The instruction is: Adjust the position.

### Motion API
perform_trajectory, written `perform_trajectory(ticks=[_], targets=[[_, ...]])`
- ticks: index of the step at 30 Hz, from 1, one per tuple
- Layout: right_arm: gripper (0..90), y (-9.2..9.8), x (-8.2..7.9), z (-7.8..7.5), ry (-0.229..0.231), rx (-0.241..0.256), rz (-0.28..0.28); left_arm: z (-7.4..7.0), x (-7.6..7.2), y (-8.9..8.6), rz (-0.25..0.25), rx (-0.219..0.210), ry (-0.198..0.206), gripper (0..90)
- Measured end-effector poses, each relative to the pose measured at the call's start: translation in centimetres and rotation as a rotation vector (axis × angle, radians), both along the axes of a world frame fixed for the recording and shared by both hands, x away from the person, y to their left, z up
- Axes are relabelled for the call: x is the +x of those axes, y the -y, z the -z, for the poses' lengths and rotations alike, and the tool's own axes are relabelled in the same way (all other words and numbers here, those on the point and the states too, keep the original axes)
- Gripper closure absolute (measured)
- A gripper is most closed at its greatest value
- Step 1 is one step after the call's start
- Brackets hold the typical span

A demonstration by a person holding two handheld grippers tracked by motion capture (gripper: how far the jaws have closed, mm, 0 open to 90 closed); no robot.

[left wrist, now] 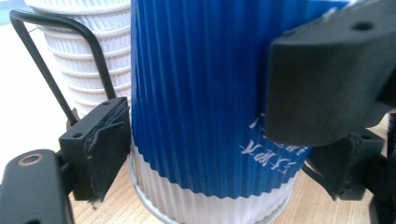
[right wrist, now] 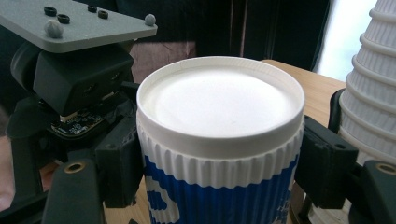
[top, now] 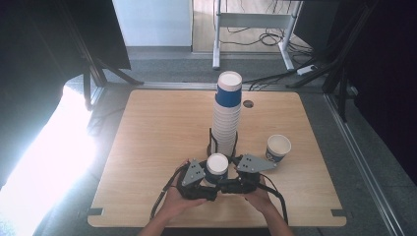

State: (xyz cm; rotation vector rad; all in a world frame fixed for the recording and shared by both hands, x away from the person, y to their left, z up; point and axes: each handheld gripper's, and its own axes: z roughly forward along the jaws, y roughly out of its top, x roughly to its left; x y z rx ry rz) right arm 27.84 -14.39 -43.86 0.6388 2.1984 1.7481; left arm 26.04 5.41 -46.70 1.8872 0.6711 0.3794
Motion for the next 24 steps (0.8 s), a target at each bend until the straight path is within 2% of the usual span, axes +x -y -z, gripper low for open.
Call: perform_trajectory(ticks=[9,17,21,24], targets=[[24.7,0.2,0.3,0.3,-0.027,-0.011,-0.005,0.2,0.0,0.1,0.008,0.031,0.011,20.1],[21.7,0.6,0.4,0.1,-0.048,0.013,-0.008,0.0,0.4,-0.2,0.001,0.08,0.016,20.4],[20.5,1.4,0.3,-0.4,-0.051,0.045,-0.005,-0.1,0.7,-0.5,-0.002,0.138,0.029,20.4],[19.3,1.9,0.3,-0.6,-0.051,0.049,0.002,-0.1,1.0,-0.6,-0.006,0.207,0.042,20.4]])
